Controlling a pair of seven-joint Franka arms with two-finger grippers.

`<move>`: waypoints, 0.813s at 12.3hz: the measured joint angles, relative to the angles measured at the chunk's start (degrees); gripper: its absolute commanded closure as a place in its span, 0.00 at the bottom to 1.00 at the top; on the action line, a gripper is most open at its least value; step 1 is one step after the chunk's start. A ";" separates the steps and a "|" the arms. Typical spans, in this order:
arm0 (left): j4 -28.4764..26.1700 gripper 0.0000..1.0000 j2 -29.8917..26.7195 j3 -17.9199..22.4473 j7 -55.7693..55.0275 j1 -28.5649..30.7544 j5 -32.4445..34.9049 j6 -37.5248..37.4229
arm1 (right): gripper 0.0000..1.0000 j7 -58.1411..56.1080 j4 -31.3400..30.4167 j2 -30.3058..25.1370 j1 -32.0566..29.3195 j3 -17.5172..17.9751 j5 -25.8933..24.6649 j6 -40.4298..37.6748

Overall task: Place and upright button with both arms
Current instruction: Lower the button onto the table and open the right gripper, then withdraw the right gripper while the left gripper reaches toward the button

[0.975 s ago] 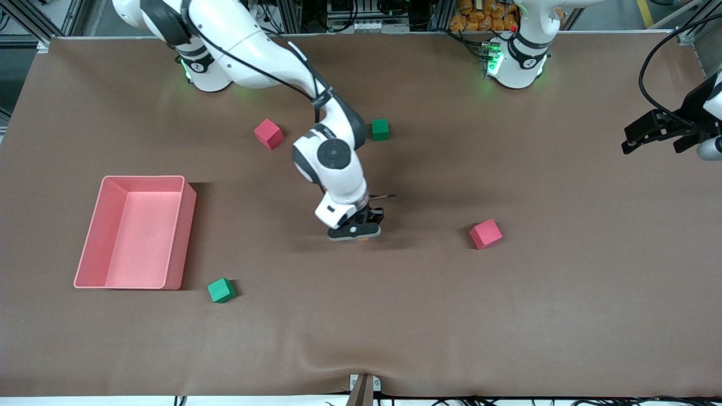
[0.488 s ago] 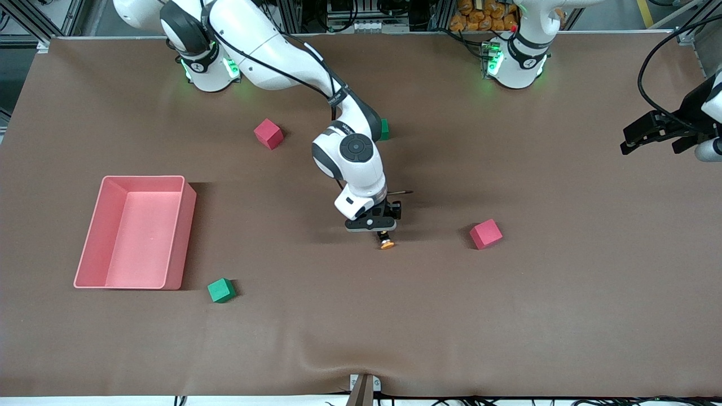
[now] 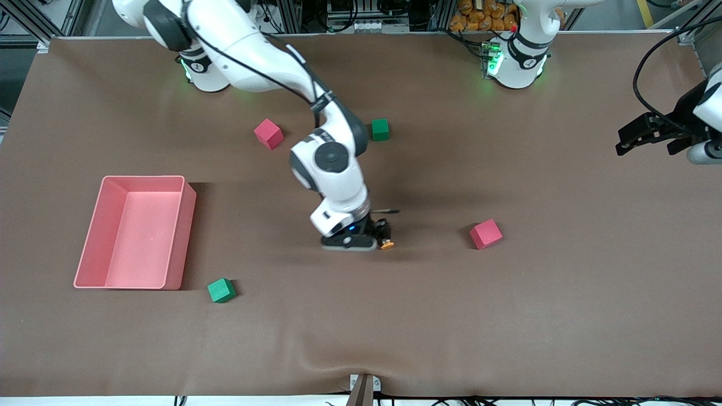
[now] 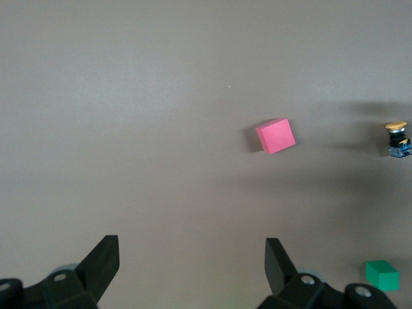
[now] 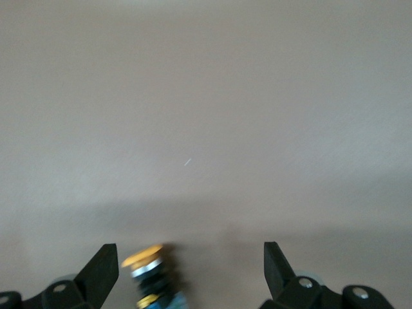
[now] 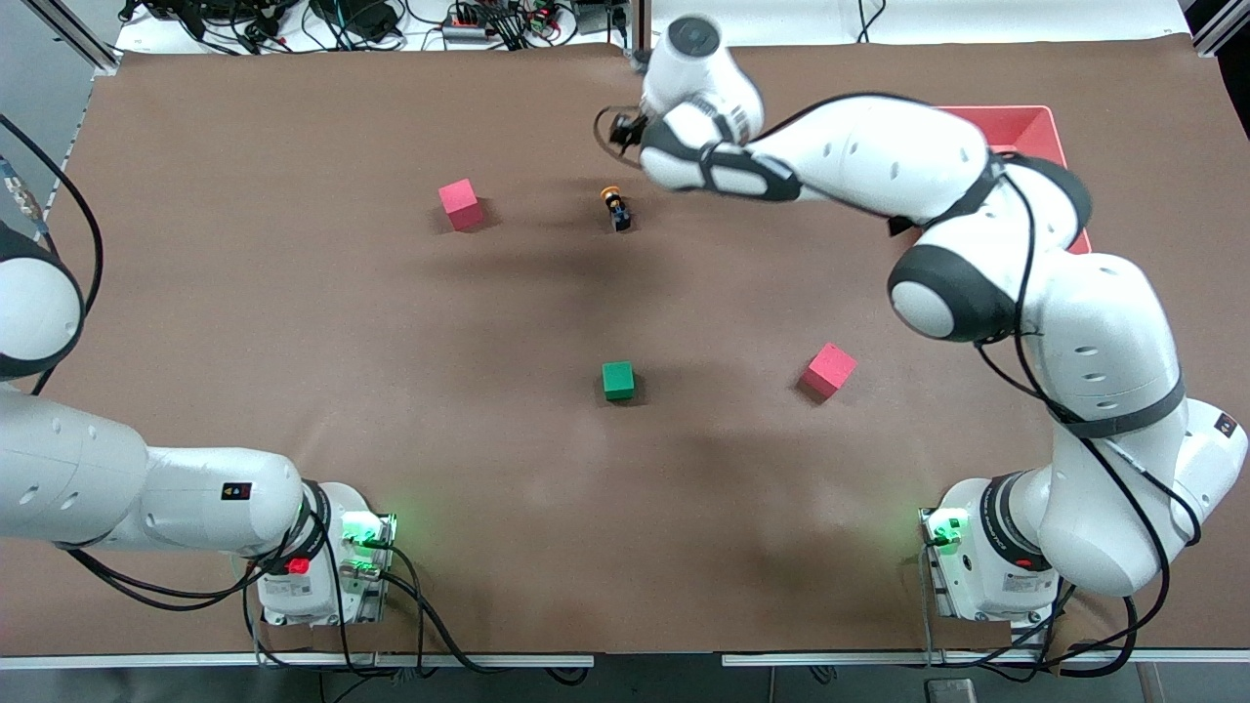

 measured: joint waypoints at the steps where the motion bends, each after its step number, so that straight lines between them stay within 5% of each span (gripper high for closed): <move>1: 0.01 0.00 0.34 -0.01 0.01 -0.01 0.00 0.00 | 0.00 -3.15 0.03 -1.30 -1.84 -0.01 0.00 -2.42; 6: 0.32 0.00 2.83 0.05 0.04 -0.05 0.85 2.11 | 0.00 -13.64 -1.25 -8.80 -10.85 0.04 0.19 -14.21; 10: 2.14 0.00 9.02 -0.15 -0.25 -0.49 0.76 3.82 | 0.00 -18.61 -12.51 -19.25 -18.42 0.12 1.00 -15.62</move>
